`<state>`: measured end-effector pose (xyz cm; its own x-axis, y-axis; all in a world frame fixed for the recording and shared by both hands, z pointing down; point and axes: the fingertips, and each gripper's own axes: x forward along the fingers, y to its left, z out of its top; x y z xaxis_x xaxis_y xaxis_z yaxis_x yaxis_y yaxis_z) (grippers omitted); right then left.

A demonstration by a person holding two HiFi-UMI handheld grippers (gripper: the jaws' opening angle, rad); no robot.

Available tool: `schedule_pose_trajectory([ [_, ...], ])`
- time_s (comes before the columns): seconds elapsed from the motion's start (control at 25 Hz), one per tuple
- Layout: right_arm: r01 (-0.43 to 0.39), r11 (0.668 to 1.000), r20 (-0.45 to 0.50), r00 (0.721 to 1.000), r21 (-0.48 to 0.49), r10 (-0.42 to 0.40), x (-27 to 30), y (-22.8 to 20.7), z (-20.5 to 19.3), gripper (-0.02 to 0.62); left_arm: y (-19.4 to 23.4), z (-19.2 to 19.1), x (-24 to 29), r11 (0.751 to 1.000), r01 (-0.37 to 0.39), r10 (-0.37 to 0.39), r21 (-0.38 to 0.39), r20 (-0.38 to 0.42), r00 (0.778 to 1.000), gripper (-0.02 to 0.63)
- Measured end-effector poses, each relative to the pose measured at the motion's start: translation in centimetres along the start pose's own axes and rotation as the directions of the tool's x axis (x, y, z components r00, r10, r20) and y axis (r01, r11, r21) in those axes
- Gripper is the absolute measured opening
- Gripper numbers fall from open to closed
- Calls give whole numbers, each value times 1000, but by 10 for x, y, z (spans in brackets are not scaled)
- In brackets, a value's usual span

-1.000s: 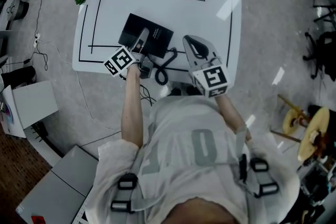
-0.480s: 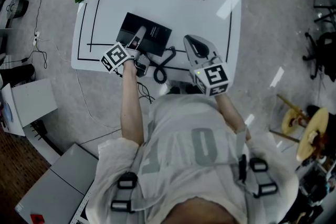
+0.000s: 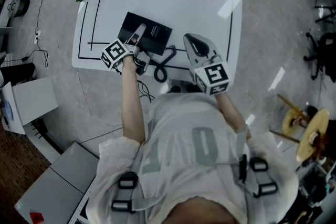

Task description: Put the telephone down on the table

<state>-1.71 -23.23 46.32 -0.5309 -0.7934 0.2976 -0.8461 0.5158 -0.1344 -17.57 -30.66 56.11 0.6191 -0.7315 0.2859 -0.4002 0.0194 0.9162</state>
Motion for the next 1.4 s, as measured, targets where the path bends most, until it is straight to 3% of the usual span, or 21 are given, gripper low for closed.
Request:
schedule_pose_trajectory([
  [0.2,-4,1000,-4,1000,-12,4,1,2,1,8,8,0,-2,995,-48,49,-86,4,999,279],
  [1.4,-104,994,-23,994,-44,103,-9,33,-11,8,21,-26,-63,988,-36,57,-149,142,988,281],
])
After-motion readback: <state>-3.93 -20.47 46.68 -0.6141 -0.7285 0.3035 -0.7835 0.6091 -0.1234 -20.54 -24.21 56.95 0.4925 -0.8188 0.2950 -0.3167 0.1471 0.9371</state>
